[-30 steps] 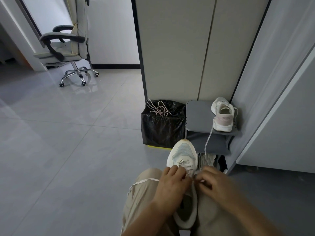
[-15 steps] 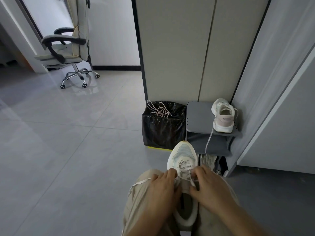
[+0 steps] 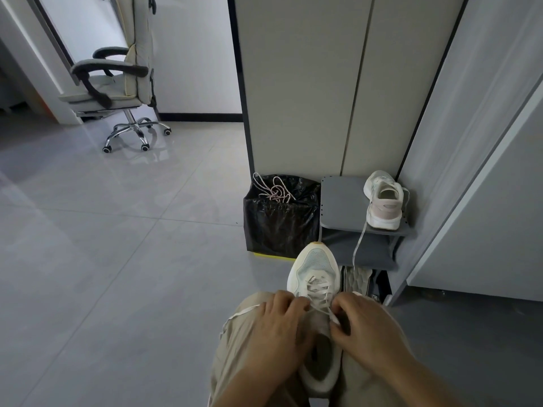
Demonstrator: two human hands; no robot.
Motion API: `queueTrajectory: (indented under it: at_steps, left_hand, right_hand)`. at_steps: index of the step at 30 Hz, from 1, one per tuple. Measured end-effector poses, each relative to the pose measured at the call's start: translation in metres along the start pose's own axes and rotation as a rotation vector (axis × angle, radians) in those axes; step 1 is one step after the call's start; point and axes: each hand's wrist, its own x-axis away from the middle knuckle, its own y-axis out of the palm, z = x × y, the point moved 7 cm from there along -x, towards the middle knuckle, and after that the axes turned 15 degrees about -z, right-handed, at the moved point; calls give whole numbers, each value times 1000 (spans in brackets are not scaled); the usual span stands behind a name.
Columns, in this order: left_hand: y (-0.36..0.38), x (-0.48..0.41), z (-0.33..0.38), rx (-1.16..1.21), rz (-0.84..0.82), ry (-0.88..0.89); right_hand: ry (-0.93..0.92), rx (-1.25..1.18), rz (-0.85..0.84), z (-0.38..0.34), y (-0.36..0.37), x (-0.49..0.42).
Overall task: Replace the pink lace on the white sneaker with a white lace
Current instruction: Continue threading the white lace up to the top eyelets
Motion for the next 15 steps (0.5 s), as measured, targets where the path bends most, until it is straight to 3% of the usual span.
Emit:
queueTrajectory:
  at_steps: [3, 8, 15]
  left_hand:
    - [10, -6, 6, -189, 40, 75]
    - [-15, -2, 32, -129, 329, 299]
    - [1, 7, 19, -140, 243, 332]
  right_hand:
    - [12, -27, -11, -1, -2, 1]
    - [37, -82, -44, 4, -1, 4]
    - [37, -52, -214, 16, -10, 4]
